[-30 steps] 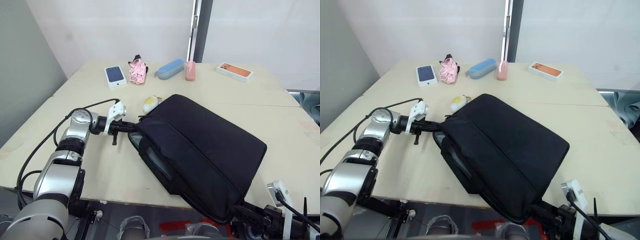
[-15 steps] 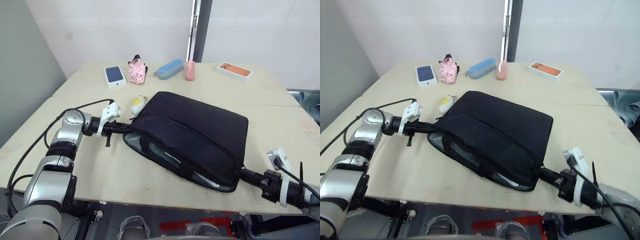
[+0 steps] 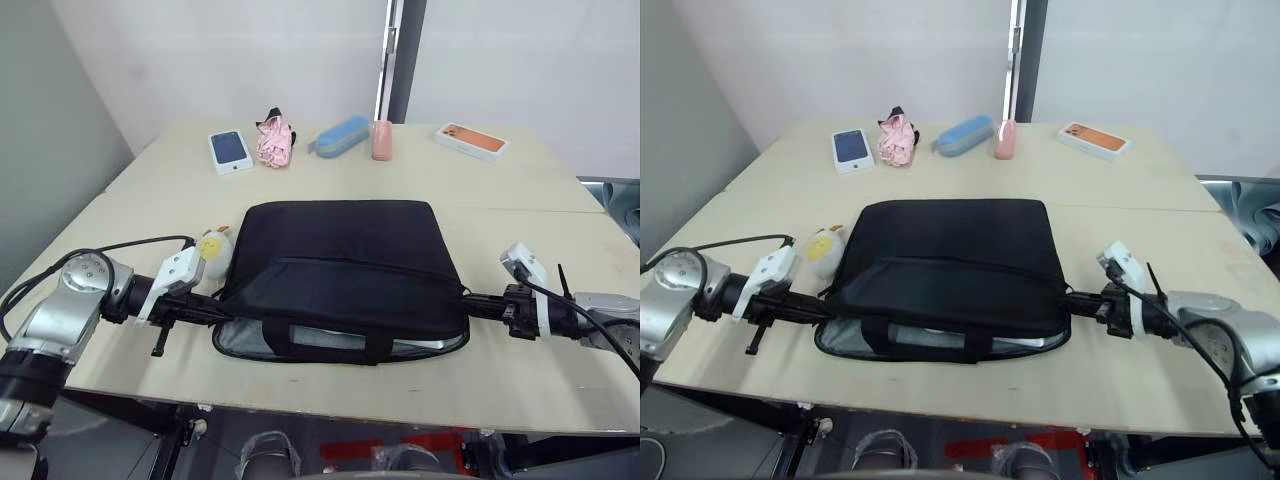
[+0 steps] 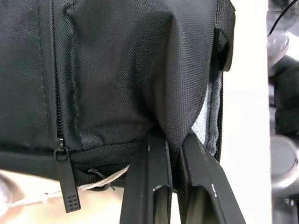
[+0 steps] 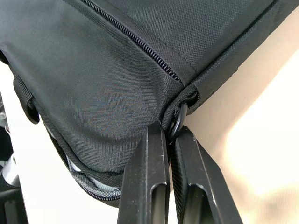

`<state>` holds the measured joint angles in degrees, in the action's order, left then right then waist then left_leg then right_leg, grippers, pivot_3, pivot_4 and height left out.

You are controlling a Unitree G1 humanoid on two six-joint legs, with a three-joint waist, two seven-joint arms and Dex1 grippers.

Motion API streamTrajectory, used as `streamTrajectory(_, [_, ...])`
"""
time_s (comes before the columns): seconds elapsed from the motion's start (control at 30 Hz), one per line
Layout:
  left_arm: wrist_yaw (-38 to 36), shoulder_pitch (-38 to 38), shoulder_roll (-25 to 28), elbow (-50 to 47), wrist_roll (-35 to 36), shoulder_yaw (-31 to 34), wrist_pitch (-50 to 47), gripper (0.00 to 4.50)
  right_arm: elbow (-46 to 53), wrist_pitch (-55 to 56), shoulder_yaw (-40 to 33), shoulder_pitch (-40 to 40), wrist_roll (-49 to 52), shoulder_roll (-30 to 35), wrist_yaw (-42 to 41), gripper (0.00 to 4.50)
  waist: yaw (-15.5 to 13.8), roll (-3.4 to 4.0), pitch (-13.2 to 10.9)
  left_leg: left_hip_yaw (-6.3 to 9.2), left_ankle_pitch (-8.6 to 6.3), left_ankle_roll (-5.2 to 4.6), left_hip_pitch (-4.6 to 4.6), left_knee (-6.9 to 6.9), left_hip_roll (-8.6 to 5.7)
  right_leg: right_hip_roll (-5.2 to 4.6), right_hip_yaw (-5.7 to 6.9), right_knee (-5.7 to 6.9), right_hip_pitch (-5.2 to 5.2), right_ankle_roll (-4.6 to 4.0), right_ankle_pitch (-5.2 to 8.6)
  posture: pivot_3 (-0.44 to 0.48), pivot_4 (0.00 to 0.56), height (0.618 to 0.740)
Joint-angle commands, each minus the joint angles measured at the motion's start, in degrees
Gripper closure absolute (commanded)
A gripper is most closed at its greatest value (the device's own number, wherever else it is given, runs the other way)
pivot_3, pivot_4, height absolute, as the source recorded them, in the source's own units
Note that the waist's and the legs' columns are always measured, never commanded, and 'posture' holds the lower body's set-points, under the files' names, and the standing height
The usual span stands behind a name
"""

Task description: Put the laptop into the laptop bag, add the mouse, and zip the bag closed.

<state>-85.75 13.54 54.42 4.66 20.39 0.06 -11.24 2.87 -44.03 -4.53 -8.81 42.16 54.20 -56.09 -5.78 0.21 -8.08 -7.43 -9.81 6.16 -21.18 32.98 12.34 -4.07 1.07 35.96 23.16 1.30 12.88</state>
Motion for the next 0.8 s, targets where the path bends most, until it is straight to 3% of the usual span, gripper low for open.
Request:
streamTrajectory(0.03, [3.44,-1.78,-0.65,1.32,-2.26,1.83,4.91,4.5,-2.6,2.97,-1.24,-1.47,-3.87,1.84,-2.54,4.47,-0.04,0.0,0.0,-0.01,0.0,0.0,0.0,0.04,0.0,-0.01,-0.02,0.05,0.0,0.0,0.0,0.0,0.15,0.74])
streamTrajectory(0.1, [6.73,-0.15,-2.53,5.2,-4.63,1.26,9.1,4.5,-2.01,4.02,-1.23,-0.95,-4.51,1.74,-4.21,4.47,-0.11,0.03,0.02,-0.01,0.0,-0.01,0.01,0.1,0.01,-0.01,-0.03,0.15,0.0,0.0,0.0,0.0,0.15,0.74])
streamTrajectory(0.27, [6.79,4.15,-5.14,9.91,-5.16,-0.06,12.99,4.5,-0.74,4.07,-2.64,0.7,-4.98,1.55,-5.99,4.47,-0.17,0.03,0.02,-0.02,0.02,-0.03,0.03,0.35,0.02,-0.01,-0.08,0.34,-0.03,-0.01,-0.01,0.0,0.15,0.74])
streamTrajectory(0.57, [3.4,9.27,-5.48,17.42,-7.01,-1.93,16.33,4.5,1.0,4.32,-4.49,4.15,-5.09,1.15,-5.85,4.47,-0.1,0.03,0.02,-0.08,0.02,-0.05,0.02,0.36,0.02,-0.02,-0.14,0.35,-0.01,-0.03,-0.02,0.0,0.15,0.74])
streamTrajectory(0.77, [-0.3,10.42,-5.01,18.79,-4.43,-1.72,14.24,4.5,0.12,4.33,-4.32,4.91,-5.88,1.11,-5.6,4.47,-0.01,0.03,0.02,-0.1,0.02,-0.05,0.03,0.36,0.02,-0.03,-0.16,0.34,-0.01,-0.03,-0.02,0.0,0.15,0.74])
streamTrajectory(0.8, [-0.74,10.29,-4.82,18.67,-4.21,-1.64,13.82,4.15,-0.24,4.37,-4.12,4.76,-6.17,1.11,-5.43,4.49,0.0,0.03,0.02,-0.1,0.02,-0.05,0.03,0.36,0.02,-0.03,-0.16,0.34,-0.01,-0.03,-0.02,0.0,0.15,0.74])
